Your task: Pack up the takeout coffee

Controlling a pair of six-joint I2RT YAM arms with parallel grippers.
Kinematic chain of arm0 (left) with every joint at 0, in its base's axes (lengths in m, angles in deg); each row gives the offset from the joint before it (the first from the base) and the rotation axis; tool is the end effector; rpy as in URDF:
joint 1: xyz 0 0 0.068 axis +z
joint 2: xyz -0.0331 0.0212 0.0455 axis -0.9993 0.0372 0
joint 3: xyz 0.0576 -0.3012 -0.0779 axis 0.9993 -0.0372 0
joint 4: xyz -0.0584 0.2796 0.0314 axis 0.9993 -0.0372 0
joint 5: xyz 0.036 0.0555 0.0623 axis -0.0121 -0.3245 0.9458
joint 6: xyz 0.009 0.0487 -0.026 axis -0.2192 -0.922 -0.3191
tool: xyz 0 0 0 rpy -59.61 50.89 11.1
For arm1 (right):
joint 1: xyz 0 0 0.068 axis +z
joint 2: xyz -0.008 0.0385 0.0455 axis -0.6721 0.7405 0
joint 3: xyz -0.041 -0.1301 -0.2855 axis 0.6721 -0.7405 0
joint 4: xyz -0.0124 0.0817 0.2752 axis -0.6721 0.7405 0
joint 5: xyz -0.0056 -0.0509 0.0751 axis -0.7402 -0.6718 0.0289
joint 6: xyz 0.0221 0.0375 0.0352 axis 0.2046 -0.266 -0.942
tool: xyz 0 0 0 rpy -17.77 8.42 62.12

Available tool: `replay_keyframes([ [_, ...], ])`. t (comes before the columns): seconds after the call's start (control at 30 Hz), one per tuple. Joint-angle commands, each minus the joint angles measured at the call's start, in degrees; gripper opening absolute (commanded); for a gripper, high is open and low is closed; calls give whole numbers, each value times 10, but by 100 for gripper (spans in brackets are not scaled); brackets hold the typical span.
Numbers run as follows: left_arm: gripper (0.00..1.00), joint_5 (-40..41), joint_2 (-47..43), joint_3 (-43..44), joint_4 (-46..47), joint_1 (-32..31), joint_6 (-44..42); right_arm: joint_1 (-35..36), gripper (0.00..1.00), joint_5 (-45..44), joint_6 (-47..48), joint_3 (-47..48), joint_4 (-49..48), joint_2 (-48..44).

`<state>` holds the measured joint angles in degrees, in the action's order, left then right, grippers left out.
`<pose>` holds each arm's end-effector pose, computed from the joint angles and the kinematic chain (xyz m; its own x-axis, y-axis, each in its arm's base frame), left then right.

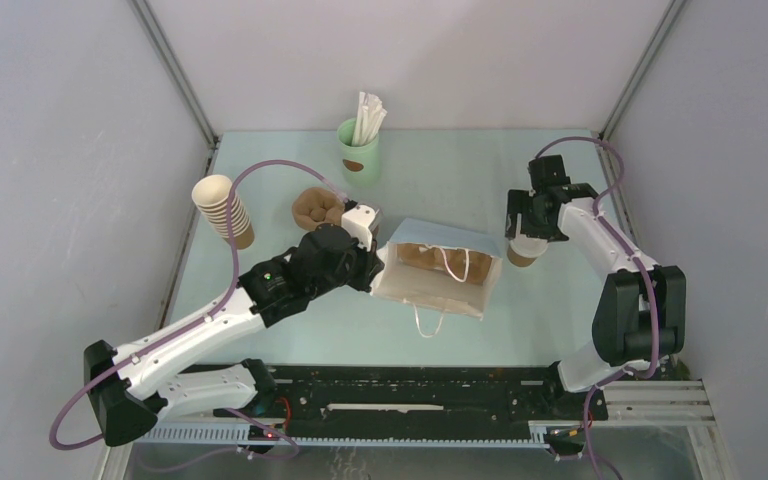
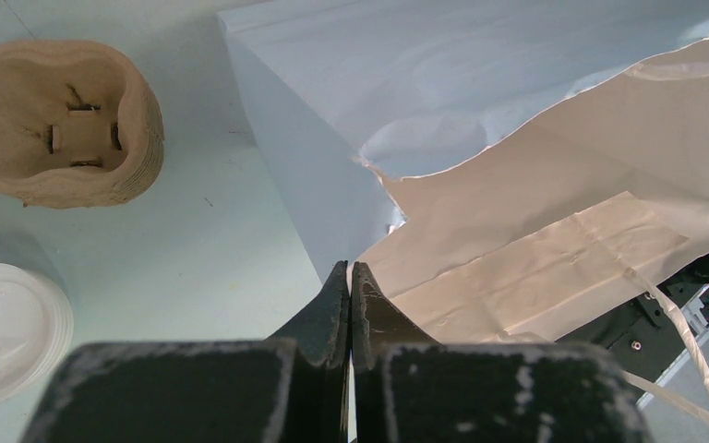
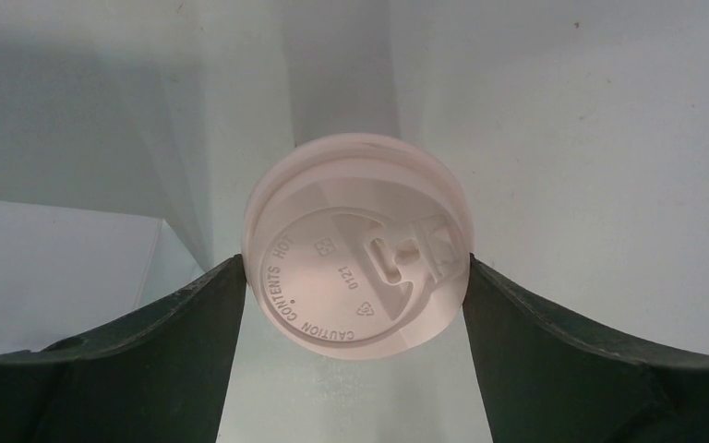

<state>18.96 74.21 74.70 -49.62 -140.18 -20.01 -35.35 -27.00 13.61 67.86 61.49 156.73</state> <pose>0.1496 -0.1846 0.3573 -0.5173 0.1517 -0.8423 0.5711 0.7942 -0.2077 0.3422 0.0362 0.2829 -0.8770 0.0214 -0.4800 0.0539 0.9971 -0.0540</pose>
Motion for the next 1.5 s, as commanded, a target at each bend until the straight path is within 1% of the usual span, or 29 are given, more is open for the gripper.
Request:
replay_keyframes([
  [0.0, 0, -9, -12, 33, 2, 3, 10, 7, 87, -10, 9, 12, -4, -1],
  [0.83, 0, -5, -7, 39, 0, 2, 11, 11, 85, -27, 6, 6, -11, -51],
  [1.47, 0, -10, -8, 39, 0, 2, 13, 11, 86, -24, 5, 5, -9, -36],
])
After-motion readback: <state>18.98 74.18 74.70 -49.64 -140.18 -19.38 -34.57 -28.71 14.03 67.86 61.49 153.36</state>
